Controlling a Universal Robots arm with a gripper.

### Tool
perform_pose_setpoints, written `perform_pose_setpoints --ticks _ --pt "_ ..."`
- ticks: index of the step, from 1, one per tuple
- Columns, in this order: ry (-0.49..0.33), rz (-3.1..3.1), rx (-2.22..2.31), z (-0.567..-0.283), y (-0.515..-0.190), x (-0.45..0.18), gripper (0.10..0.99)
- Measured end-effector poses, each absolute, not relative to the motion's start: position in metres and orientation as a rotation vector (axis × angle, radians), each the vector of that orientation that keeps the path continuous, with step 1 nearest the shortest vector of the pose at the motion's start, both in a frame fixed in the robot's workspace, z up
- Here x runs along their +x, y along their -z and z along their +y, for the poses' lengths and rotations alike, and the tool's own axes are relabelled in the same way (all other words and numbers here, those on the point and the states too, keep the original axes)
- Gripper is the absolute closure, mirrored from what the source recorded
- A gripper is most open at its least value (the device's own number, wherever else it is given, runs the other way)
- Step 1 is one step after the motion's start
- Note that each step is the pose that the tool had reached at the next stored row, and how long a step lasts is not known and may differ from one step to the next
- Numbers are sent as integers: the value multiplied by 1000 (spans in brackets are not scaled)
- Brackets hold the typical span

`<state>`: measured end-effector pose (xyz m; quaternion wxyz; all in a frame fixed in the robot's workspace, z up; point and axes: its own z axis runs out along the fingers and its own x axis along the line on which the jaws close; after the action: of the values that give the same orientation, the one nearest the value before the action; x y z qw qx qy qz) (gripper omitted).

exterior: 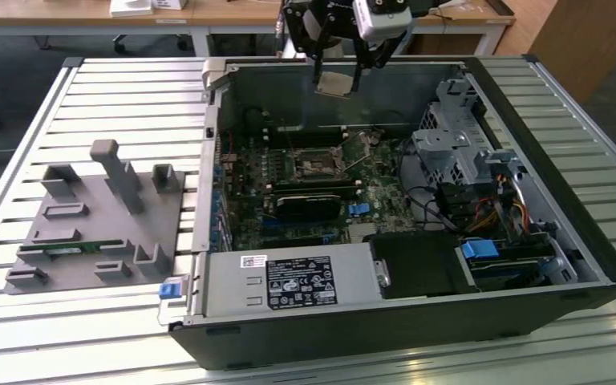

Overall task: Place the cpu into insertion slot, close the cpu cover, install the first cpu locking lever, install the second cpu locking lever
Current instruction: 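Place the cpu into insertion slot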

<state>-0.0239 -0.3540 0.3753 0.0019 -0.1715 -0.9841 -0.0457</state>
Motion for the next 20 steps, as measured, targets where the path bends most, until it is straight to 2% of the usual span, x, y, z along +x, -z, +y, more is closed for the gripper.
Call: perform_pose_setpoints --ticks 20 --pt "144 -3074 -629 -354 -375 -24 545"
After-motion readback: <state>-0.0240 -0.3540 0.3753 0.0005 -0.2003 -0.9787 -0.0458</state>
